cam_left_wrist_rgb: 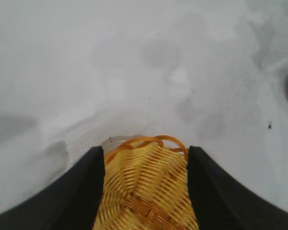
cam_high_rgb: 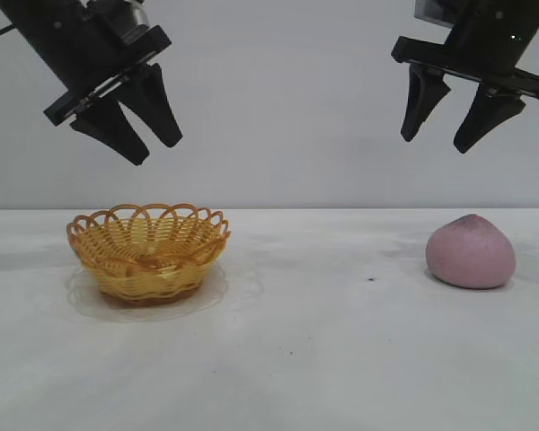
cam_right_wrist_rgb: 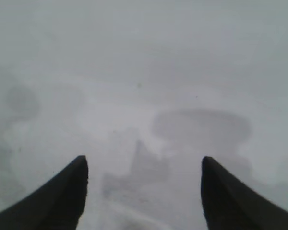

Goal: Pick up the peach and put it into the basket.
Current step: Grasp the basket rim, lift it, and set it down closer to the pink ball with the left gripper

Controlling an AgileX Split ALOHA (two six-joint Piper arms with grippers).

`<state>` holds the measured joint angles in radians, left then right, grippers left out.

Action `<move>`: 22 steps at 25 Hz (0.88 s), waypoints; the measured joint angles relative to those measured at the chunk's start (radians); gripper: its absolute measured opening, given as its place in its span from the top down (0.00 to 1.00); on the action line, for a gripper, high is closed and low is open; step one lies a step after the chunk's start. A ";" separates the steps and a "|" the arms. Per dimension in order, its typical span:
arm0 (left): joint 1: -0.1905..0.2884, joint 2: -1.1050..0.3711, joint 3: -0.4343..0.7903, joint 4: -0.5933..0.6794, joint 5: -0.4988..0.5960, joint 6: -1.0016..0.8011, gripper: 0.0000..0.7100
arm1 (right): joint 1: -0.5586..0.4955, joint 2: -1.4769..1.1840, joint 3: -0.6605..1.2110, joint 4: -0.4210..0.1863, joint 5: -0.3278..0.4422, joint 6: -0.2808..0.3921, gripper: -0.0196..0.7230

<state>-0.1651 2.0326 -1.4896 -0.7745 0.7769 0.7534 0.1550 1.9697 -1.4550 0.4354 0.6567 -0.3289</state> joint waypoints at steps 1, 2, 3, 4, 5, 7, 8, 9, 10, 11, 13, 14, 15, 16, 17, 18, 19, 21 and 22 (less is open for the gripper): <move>0.000 0.000 0.000 0.000 0.000 0.000 0.53 | 0.000 0.000 0.000 0.000 0.000 0.000 0.39; 0.000 0.000 0.000 0.000 0.000 0.000 0.53 | 0.000 0.000 0.000 0.000 0.000 0.000 0.39; 0.000 0.000 0.000 0.000 0.000 0.000 0.53 | 0.000 0.000 0.000 0.000 0.000 0.000 0.39; 0.000 0.000 0.000 0.000 0.000 0.000 0.53 | 0.000 0.000 0.000 0.000 0.000 0.000 0.39; 0.000 0.000 0.000 0.000 0.000 0.000 0.53 | 0.000 0.000 0.000 0.000 0.000 0.000 0.39; 0.000 0.000 0.000 0.000 0.000 0.000 0.53 | 0.000 0.000 0.000 0.000 0.000 0.000 0.39; 0.000 0.000 0.000 0.000 0.002 -0.005 0.53 | 0.000 0.000 0.000 0.000 0.000 0.000 0.39; 0.000 0.000 0.000 0.000 0.007 -0.009 0.53 | 0.000 0.000 0.000 0.000 0.000 0.000 0.39; 0.000 0.000 0.000 0.000 0.011 -0.013 0.53 | 0.000 0.000 0.000 0.000 0.001 0.000 0.39; 0.000 0.000 -0.003 0.011 0.029 -0.015 0.53 | 0.000 0.000 0.000 0.000 0.002 0.000 0.39; 0.000 0.000 -0.026 0.069 0.074 -0.017 0.53 | 0.000 0.000 0.000 0.000 0.002 0.000 0.39; 0.000 0.000 -0.040 0.115 0.103 -0.017 0.53 | 0.000 0.000 0.000 0.000 0.002 0.000 0.39; 0.000 0.000 -0.060 0.155 0.133 -0.017 0.53 | 0.000 0.000 0.000 0.000 0.002 0.000 0.39; 0.000 0.000 -0.082 0.203 0.164 -0.017 0.53 | 0.000 0.000 0.000 0.000 0.002 0.000 0.39; 0.000 0.000 -0.101 0.248 0.190 -0.017 0.53 | 0.000 0.000 0.000 0.000 0.002 0.000 0.39; 0.000 0.000 -0.126 0.282 0.218 -0.017 0.53 | 0.000 0.000 0.000 0.000 0.003 0.000 0.39; 0.000 0.000 -0.150 0.319 0.246 -0.017 0.53 | 0.000 0.000 0.000 0.000 0.005 0.000 0.39; 0.000 0.001 -0.196 0.368 0.294 -0.014 0.53 | 0.000 0.000 0.000 0.000 0.005 0.000 0.39; -0.004 0.007 -0.222 0.382 0.322 -0.007 0.53 | 0.000 0.000 0.000 0.000 0.007 0.000 0.39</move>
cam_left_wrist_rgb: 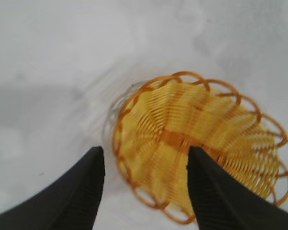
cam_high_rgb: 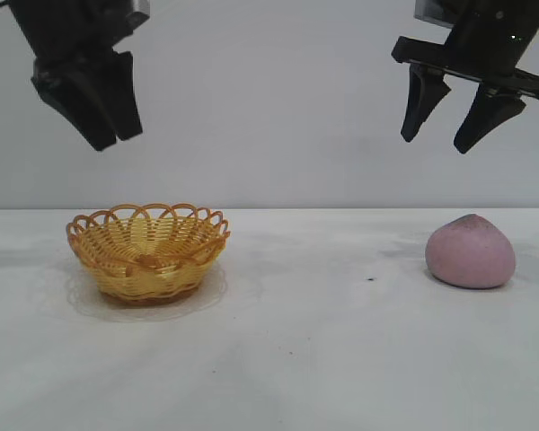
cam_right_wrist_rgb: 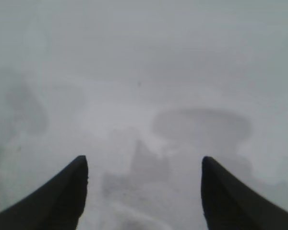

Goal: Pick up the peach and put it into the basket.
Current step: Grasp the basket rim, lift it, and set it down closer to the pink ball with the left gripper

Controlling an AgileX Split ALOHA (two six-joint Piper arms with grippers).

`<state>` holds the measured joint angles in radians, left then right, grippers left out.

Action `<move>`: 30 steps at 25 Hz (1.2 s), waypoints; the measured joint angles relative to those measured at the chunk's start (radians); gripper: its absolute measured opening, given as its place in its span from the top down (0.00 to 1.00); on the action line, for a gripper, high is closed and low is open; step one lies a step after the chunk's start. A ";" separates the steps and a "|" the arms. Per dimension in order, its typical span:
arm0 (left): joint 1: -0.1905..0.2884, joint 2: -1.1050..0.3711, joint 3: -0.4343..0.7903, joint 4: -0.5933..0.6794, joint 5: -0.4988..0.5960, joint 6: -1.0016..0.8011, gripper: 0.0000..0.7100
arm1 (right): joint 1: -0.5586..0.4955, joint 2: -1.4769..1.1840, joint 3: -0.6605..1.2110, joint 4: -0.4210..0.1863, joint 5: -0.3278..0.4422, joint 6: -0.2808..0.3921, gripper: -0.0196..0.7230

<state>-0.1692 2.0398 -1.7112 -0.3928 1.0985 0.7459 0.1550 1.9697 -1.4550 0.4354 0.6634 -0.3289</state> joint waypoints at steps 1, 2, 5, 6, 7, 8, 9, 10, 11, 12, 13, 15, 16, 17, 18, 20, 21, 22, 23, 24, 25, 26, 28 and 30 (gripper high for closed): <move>-0.004 0.009 -0.025 0.015 0.028 0.015 0.53 | 0.000 0.000 0.000 0.000 0.000 0.000 0.39; -0.011 0.020 -0.045 0.029 0.051 0.031 0.53 | 0.000 0.000 0.000 0.000 0.000 0.000 0.39; -0.047 0.069 -0.103 0.089 0.107 0.067 0.53 | 0.000 0.000 0.000 0.000 0.000 0.000 0.39; -0.060 0.084 -0.121 0.109 0.112 0.070 0.53 | 0.000 0.000 0.000 0.000 0.000 0.000 0.39; -0.073 0.100 -0.138 0.123 0.117 0.071 0.53 | 0.000 0.000 0.000 0.000 0.000 0.000 0.39; -0.080 0.115 -0.153 0.133 0.119 0.071 0.53 | 0.000 0.000 0.000 0.000 0.000 0.000 0.39; -0.089 0.125 -0.163 0.141 0.122 0.071 0.53 | 0.000 0.000 0.000 0.000 0.002 0.000 0.39; -0.097 0.137 -0.174 0.145 0.123 0.071 0.53 | 0.000 0.000 0.000 0.000 0.002 0.000 0.39; -0.103 0.146 -0.183 0.147 0.123 0.071 0.53 | 0.000 0.000 0.000 0.000 0.002 0.000 0.39; -0.105 0.159 -0.190 0.152 0.123 0.072 0.53 | 0.000 0.000 0.000 0.000 0.002 0.000 0.39; -0.107 0.166 -0.195 0.152 0.123 0.072 0.53 | 0.000 0.000 0.000 0.000 0.002 0.000 0.39; -0.109 0.183 -0.197 0.157 0.123 0.072 0.53 | 0.000 0.000 0.000 0.000 0.002 0.000 0.39; -0.109 0.192 -0.197 0.165 0.123 0.072 0.53 | 0.000 0.000 0.000 0.000 0.002 0.000 0.39; -0.109 0.199 -0.199 0.173 0.123 0.072 0.53 | 0.000 0.000 0.000 0.000 0.002 0.000 0.39; -0.109 0.207 -0.199 0.178 0.123 0.072 0.53 | 0.000 0.000 0.000 0.000 0.002 0.000 0.39; -0.109 0.220 -0.199 0.184 0.113 0.072 0.53 | 0.000 0.000 0.000 0.000 0.002 0.000 0.39; -0.109 0.229 -0.199 0.184 0.103 0.072 0.53 | 0.000 0.000 0.000 0.000 0.002 0.000 0.39; -0.109 0.237 -0.201 0.184 0.093 0.074 0.53 | 0.000 0.000 0.000 0.000 0.004 0.000 0.39; -0.109 0.245 -0.203 0.184 0.088 0.074 0.53 | 0.000 0.000 0.000 0.000 0.004 0.000 0.39; -0.109 0.253 -0.205 0.184 0.086 0.074 0.53 | 0.000 0.000 0.000 0.000 0.004 0.000 0.39; -0.109 0.264 -0.207 0.184 0.080 0.074 0.53 | 0.000 0.000 0.000 0.000 0.004 0.000 0.39; -0.109 0.274 -0.207 0.184 0.073 0.074 0.53 | 0.000 0.000 0.000 0.000 0.004 0.000 0.39; -0.109 0.291 -0.209 0.184 0.066 0.074 0.53 | 0.000 0.000 0.000 0.000 0.004 0.000 0.39; -0.109 0.307 -0.210 0.184 0.055 0.076 0.60 | 0.000 0.000 0.000 0.000 0.004 0.000 0.39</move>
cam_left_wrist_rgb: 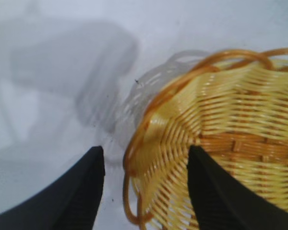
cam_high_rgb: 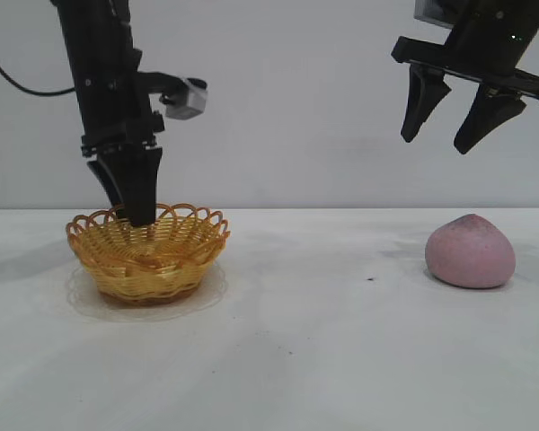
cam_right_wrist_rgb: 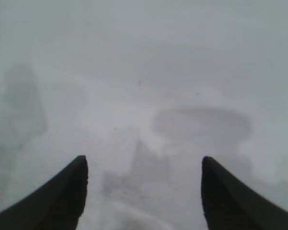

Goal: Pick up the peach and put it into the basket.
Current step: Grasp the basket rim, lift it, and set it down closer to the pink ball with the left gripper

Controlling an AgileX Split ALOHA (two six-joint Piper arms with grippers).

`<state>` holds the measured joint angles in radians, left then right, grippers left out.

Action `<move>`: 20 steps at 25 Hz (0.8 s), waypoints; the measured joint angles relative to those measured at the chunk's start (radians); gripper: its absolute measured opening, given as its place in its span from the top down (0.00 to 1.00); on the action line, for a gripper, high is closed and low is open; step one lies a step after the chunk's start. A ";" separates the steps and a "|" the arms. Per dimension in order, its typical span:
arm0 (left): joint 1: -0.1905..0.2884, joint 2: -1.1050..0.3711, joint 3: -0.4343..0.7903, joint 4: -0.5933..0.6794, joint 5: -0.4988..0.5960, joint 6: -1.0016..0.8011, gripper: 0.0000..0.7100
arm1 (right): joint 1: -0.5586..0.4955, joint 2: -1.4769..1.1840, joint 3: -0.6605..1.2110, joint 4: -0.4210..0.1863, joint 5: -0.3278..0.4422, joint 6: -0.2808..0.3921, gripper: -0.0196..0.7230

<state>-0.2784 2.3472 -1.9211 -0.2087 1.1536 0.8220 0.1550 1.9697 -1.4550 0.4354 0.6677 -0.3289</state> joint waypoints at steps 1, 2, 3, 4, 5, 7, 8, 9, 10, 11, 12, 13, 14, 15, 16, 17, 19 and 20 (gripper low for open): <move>0.000 0.008 -0.002 0.000 -0.003 0.000 0.70 | 0.000 0.000 0.000 0.000 0.000 0.000 0.39; 0.000 0.012 -0.002 0.000 -0.005 0.000 0.80 | 0.000 0.000 0.000 0.000 0.000 0.000 0.39; 0.000 0.013 -0.004 -0.008 0.004 0.000 0.87 | 0.000 0.000 0.000 0.000 0.000 0.000 0.39; 0.000 0.013 -0.011 -0.014 0.017 0.000 0.91 | 0.000 0.000 0.000 0.000 0.000 0.000 0.39; 0.000 0.013 -0.021 -0.024 0.038 -0.006 0.90 | 0.000 0.000 0.000 0.000 0.000 0.000 0.39; 0.000 0.013 -0.046 -0.036 0.068 -0.069 0.90 | 0.000 0.000 0.000 0.000 0.000 0.000 0.39; 0.000 0.013 -0.063 -0.039 0.072 -0.131 1.00 | 0.000 0.000 0.000 0.000 0.000 0.000 0.39; 0.000 0.013 -0.078 -0.041 0.072 -0.193 1.00 | 0.000 0.000 0.000 0.000 0.000 0.000 0.39; 0.000 0.011 -0.084 -0.043 0.070 -0.258 1.00 | 0.000 0.000 0.000 0.000 0.000 0.000 0.39; 0.002 0.008 -0.086 -0.045 0.070 -0.319 1.00 | 0.000 0.000 0.000 0.000 0.000 0.000 0.39; 0.002 0.001 -0.086 -0.050 0.070 -0.382 1.00 | 0.000 0.000 0.000 0.000 0.000 0.000 0.39; 0.002 -0.006 -0.086 -0.054 0.070 -0.437 1.00 | 0.000 0.000 0.000 0.000 0.000 0.000 0.39; 0.003 -0.011 -0.086 -0.057 0.070 -0.496 1.00 | 0.000 0.000 0.000 0.000 0.000 0.000 0.39; 0.003 -0.022 -0.086 -0.061 0.070 -0.550 1.00 | 0.000 0.000 0.000 0.000 0.000 0.000 0.39; 0.003 -0.034 -0.080 -0.066 0.070 -0.589 1.00 | 0.000 0.000 0.000 0.000 0.000 0.000 0.39; 0.003 -0.047 -0.071 -0.075 0.070 -0.625 1.00 | 0.000 0.000 0.000 0.000 -0.002 0.000 0.39; 0.003 -0.074 -0.039 -0.103 0.070 -0.678 1.00 | 0.000 0.000 0.000 0.000 -0.004 0.000 0.39; 0.003 -0.088 -0.020 -0.118 0.070 -0.692 1.00 | 0.000 0.000 0.000 0.000 -0.004 0.000 0.39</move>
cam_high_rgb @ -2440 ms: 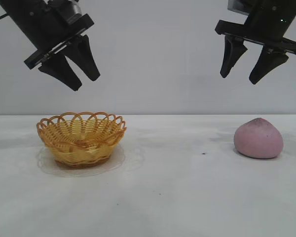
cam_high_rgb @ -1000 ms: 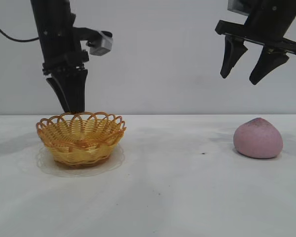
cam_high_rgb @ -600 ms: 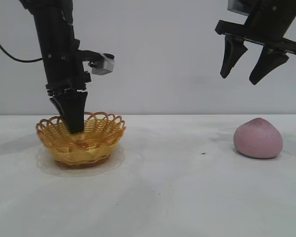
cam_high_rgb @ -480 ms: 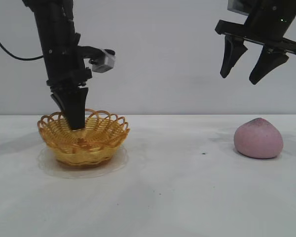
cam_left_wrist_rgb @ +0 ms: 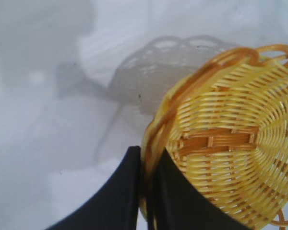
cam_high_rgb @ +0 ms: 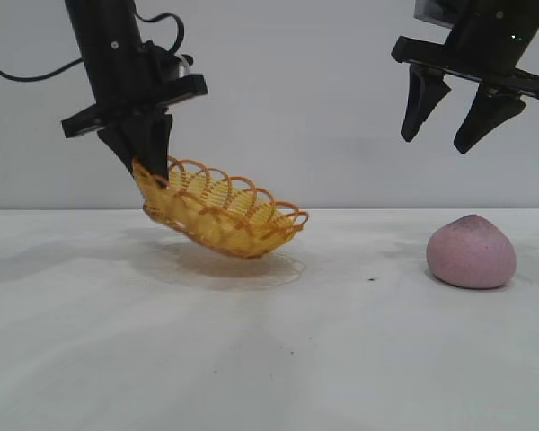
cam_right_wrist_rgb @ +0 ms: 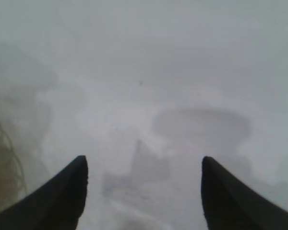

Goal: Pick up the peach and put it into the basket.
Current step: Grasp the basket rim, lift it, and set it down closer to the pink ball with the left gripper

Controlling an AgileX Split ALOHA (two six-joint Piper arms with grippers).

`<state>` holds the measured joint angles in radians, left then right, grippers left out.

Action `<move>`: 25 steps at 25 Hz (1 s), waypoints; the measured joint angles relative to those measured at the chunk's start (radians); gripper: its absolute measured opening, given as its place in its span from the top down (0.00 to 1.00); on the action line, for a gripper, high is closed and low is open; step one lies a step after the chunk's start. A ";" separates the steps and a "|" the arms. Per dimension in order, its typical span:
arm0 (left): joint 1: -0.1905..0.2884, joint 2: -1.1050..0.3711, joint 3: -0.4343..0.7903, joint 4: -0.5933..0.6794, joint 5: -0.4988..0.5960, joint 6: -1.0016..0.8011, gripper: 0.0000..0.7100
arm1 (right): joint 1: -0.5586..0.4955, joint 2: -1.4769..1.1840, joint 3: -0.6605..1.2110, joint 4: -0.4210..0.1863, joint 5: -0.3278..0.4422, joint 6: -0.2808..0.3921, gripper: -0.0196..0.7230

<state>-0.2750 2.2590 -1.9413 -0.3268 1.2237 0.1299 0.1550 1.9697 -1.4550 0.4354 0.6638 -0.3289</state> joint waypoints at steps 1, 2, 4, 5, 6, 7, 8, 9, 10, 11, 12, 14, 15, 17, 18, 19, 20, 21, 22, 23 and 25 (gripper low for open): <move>0.000 -0.013 0.019 -0.019 0.000 -0.013 1.00 | 0.000 0.000 0.000 0.000 0.000 0.000 0.39; 0.000 -0.031 0.045 -0.036 -0.001 -0.028 1.00 | 0.000 0.000 0.000 0.000 0.000 0.000 0.39; 0.000 -0.072 0.097 -0.060 -0.005 -0.053 1.00 | 0.000 0.000 0.000 0.000 -0.002 0.000 0.39; 0.000 -0.092 0.131 -0.071 -0.021 -0.069 1.00 | 0.000 0.000 0.000 0.000 -0.004 0.000 0.39; 0.000 -0.119 0.168 -0.081 -0.043 -0.088 1.00 | 0.000 0.000 0.000 0.000 -0.007 0.000 0.39; 0.000 -0.146 0.208 -0.086 -0.077 -0.104 1.00 | 0.000 0.000 0.000 0.000 -0.006 0.000 0.39; 0.000 -0.170 0.244 -0.101 -0.117 -0.120 1.00 | 0.000 0.000 0.000 0.000 -0.006 0.000 0.39; 0.000 -0.197 0.289 -0.120 -0.151 -0.132 1.00 | 0.000 0.000 0.000 0.000 -0.007 0.000 0.39; 0.000 -0.222 0.336 -0.151 -0.195 -0.137 1.00 | 0.000 0.000 0.000 0.000 -0.009 0.000 0.39; 0.000 -0.244 0.376 -0.181 -0.240 -0.140 1.00 | 0.000 0.000 0.000 0.000 -0.014 0.000 0.39; 0.000 -0.259 0.424 -0.225 -0.285 -0.140 1.00 | 0.000 0.000 0.000 0.000 -0.016 0.000 0.39; -0.004 -0.284 0.510 -0.315 -0.361 -0.125 1.00 | 0.000 0.000 0.000 0.000 -0.023 0.000 0.39; -0.012 -0.287 0.554 -0.362 -0.398 -0.110 1.00 | 0.000 0.000 0.000 0.000 -0.023 0.000 0.39; -0.037 -0.292 0.634 -0.445 -0.462 -0.073 1.00 | 0.000 0.000 0.000 0.000 -0.024 0.000 0.39; -0.054 -0.292 0.664 -0.477 -0.501 -0.061 1.00 | 0.000 0.000 0.000 0.000 -0.024 0.000 0.39; -0.069 -0.292 0.696 -0.511 -0.538 -0.047 1.00 | 0.000 0.000 0.000 0.000 -0.024 0.000 0.39; -0.086 -0.292 0.723 -0.543 -0.570 -0.035 1.00 | 0.000 0.000 0.000 0.000 -0.024 0.000 0.39; -0.100 -0.292 0.741 -0.563 -0.601 -0.025 1.00 | 0.000 0.000 0.000 0.000 -0.024 0.000 0.39; -0.111 -0.292 0.759 -0.579 -0.626 -0.020 1.00 | 0.000 0.000 0.000 0.000 -0.024 0.000 0.39; -0.116 -0.292 0.773 -0.588 -0.647 -0.015 1.00 | 0.000 0.000 0.000 0.000 -0.026 0.000 0.39; -0.121 -0.292 0.788 -0.597 -0.687 -0.010 1.00 | 0.000 0.000 0.000 0.000 -0.026 0.000 0.39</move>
<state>-0.3961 1.9672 -1.1531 -0.9235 0.5365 0.1198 0.1550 1.9697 -1.4550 0.4354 0.6376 -0.3289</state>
